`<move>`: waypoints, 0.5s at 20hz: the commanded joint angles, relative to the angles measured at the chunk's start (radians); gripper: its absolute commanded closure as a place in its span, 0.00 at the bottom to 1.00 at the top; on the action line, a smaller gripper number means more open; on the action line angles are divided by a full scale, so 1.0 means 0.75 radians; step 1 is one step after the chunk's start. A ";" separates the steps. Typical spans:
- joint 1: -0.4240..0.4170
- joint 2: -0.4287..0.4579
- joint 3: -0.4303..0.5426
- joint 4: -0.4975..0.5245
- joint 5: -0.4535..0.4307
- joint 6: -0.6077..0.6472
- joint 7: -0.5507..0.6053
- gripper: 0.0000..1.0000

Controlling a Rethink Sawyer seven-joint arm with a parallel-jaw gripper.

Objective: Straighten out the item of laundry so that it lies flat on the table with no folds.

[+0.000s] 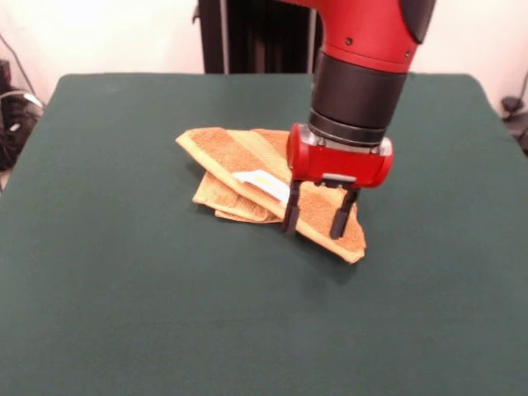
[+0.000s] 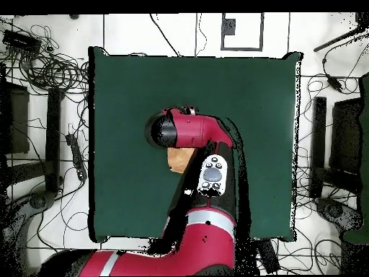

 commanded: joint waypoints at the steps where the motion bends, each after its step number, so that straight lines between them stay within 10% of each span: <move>1: 0.067 0.039 0.046 0.077 -0.023 0.026 0.202 0.00; 10: 0.179 0.080 -0.074 0.071 0.027 -0.040 0.315 0.00</move>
